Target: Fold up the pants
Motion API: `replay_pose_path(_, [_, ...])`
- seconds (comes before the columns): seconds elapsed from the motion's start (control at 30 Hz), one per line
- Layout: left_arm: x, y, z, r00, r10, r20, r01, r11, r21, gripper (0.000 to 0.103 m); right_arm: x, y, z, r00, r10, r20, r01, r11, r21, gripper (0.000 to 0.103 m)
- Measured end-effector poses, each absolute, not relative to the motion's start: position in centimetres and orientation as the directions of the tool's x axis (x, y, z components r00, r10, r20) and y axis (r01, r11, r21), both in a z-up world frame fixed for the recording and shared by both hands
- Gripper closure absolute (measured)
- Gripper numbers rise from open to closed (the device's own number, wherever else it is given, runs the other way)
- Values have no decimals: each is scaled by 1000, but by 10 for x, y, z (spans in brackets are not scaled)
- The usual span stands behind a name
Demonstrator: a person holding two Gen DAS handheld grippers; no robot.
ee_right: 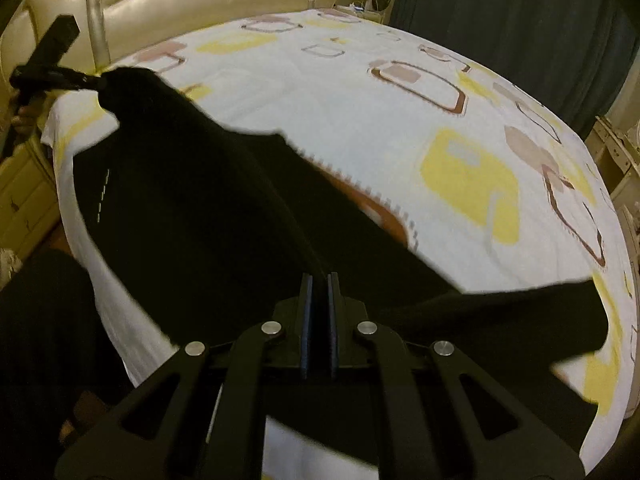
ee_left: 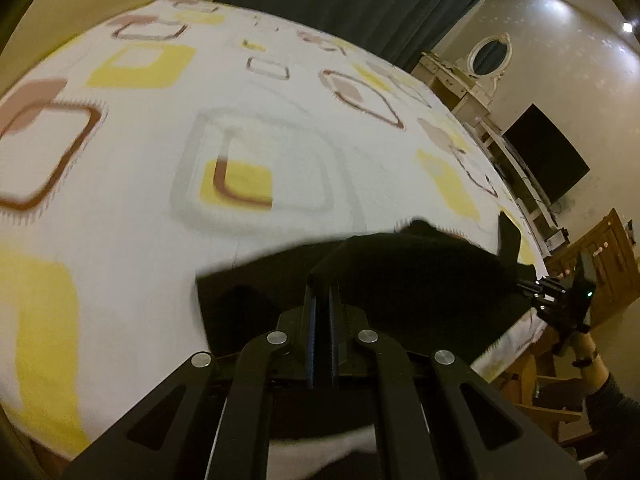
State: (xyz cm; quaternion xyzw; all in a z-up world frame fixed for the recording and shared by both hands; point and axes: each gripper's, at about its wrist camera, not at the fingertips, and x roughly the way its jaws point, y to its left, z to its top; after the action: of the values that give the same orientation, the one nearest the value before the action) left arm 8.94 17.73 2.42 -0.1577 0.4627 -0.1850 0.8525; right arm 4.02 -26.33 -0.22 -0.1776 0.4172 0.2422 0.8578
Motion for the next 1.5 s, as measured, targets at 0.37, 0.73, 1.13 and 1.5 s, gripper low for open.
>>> replay_pose_path(0.37, [46, 179, -36, 417, -416, -808, 67, 901, -429, 97, 4, -255, -42, 522, 215, -825, -531, 839, -117, 95])
replay_pose_path(0.73, [28, 195, -46, 442, -395, -805, -5, 896, -443, 103, -8, -260, -55, 520, 239, -820, -469, 882, -41, 90])
replay_pose_path(1.13, [16, 163, -15, 492, -395, -776, 2, 892, -453, 73, -8, -334, -33, 506, 450, -736, -243, 893, 379, 59])
replay_pose_path(1.5, [16, 181, -49, 495, -484, -721, -225, 731, -645, 67, 3, -342, -56, 469, 562, -681, -113, 803, 585, 54])
